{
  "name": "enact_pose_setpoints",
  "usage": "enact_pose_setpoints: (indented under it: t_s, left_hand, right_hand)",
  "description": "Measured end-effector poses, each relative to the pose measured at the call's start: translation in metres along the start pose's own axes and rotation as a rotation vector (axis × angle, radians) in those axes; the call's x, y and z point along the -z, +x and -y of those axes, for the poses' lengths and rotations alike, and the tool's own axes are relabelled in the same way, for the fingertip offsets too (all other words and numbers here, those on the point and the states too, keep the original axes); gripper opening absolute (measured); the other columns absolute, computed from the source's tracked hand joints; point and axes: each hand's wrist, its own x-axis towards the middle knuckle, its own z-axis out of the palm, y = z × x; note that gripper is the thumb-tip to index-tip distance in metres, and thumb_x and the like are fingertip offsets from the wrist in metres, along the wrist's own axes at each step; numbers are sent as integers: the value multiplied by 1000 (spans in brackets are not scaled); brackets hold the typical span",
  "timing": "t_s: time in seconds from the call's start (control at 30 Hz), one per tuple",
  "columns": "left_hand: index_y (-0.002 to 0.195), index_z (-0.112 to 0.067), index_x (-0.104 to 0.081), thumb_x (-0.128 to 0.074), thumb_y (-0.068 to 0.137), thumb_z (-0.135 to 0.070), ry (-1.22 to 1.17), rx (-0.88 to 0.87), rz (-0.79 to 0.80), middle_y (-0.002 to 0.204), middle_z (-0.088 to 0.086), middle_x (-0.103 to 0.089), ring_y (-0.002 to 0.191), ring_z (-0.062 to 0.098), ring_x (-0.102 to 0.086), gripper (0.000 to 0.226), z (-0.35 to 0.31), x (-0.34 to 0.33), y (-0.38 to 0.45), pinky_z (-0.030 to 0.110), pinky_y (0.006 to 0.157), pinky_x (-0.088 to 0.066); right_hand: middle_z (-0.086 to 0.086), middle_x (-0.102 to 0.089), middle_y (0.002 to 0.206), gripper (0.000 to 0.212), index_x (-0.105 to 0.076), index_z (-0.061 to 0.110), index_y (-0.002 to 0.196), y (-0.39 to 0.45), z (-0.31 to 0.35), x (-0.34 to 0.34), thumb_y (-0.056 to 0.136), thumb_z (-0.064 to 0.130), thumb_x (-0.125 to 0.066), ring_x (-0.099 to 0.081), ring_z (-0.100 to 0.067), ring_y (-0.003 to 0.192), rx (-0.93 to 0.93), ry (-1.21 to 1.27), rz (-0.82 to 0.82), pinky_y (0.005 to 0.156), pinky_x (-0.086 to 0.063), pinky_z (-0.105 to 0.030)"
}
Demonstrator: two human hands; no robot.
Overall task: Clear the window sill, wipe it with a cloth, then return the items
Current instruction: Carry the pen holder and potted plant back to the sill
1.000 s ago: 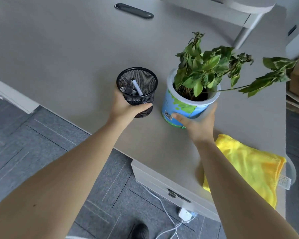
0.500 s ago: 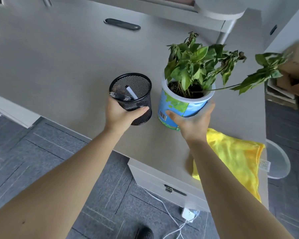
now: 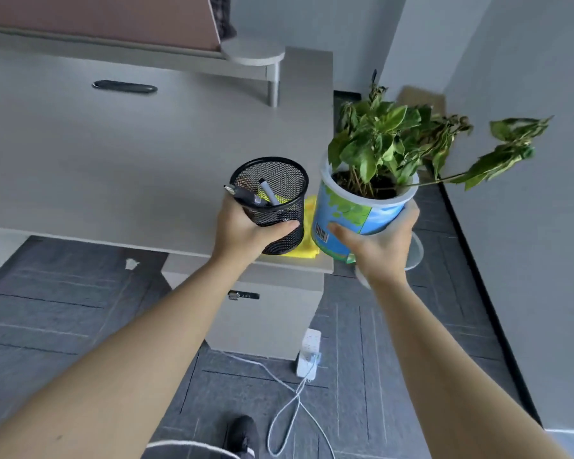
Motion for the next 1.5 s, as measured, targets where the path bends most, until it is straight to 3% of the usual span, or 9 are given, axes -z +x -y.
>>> enact_pose_setpoints:
  t_s: [0.13, 0.3, 0.57, 0.63, 0.77, 1.0, 1.13, 1.37, 1.5]
  left_hand:
    - [93, 7, -59, -78, 39, -43, -30, -5, 125, 98, 20, -69, 91, 18, -66, 75, -26, -50, -45, 34, 88, -53]
    - [82, -11, -57, -84, 40, -31, -39, -56, 319, 80, -11, -59, 69, -23, -54, 54, -62, -116, -86, -5, 64, -37]
    - [95, 1, -60, -75, 36, -45, -108, -193, 715, 95, 9, -69, 86, 2, -62, 77, -103, -198, -161, 3, 75, -44]
    - [88, -3, -61, -75, 37, -44, -106, -206, 832, 86, 1, -68, 79, -9, -61, 68, -115, -217, -185, 5, 75, -47]
    - [93, 1, -62, -78, 39, -44, -105, -234, 999, 95, 14, -70, 92, 16, -67, 72, -141, -259, -242, 35, 87, -54]
    - [92, -8, -50, -73, 30, -49, -134, -308, 1140, 82, -7, -60, 79, -1, -57, 78, -191, -340, -378, 1, 67, -41]
    - [97, 0, -54, -74, 36, -54, -124, -329, 1244, 94, 11, -67, 86, 14, -63, 83, -211, -407, -454, 16, 74, -47]
    - [97, -14, -42, -81, 44, -31, -122, -306, 1258, 81, -13, -50, 78, -6, -49, 68, -253, -506, -567, -1, 65, -38]
    - [101, -5, -50, -83, 41, -41, -84, -290, 1316, 88, 1, -59, 84, 8, -57, 77, -267, -560, -610, 6, 71, -38]
  right_hand:
    - [2, -47, 111, 88, -35, 15, 117, -35, 14, 81, 43, 20, -82, -50, -16, 108, -19, -83, -111, 93, -46, -27]
    - [-2, -46, 117, 89, -35, 18, 116, -74, 23, 162, 41, 22, -81, -50, -17, 111, -59, -149, -319, 98, -46, -34]
    - [-4, -49, 119, 97, -34, 7, 125, -160, 37, 263, 42, 24, -82, -49, -16, 109, -114, -231, -723, 90, -43, -19]
    - [-5, -48, 120, 99, -33, 6, 126, -187, 42, 287, 44, 18, -87, -49, -16, 110, -134, -251, -815, 95, -46, -27]
    - [-3, -46, 119, 98, -30, 6, 130, -243, 48, 338, 51, 7, -88, -48, -19, 114, -171, -271, -984, 99, -47, -39]
    - [17, -42, 99, 94, -30, 5, 127, -337, 53, 453, 52, 6, -87, -48, -14, 105, -195, -330, -1207, 91, -49, -32]
    - [7, -45, 104, 94, -31, 3, 126, -381, 49, 542, 52, 6, -88, -46, -14, 104, -200, -348, -1290, 87, -46, -29]
    - [-2, -44, 113, 93, -31, 1, 125, -434, 33, 684, 51, 8, -88, -47, -17, 105, -239, -379, -1340, 88, -48, -33]
    - [-2, -44, 112, 91, -32, 2, 124, -450, 23, 746, 51, 7, -88, -47, -17, 104, -263, -375, -1384, 88, -49, -36]
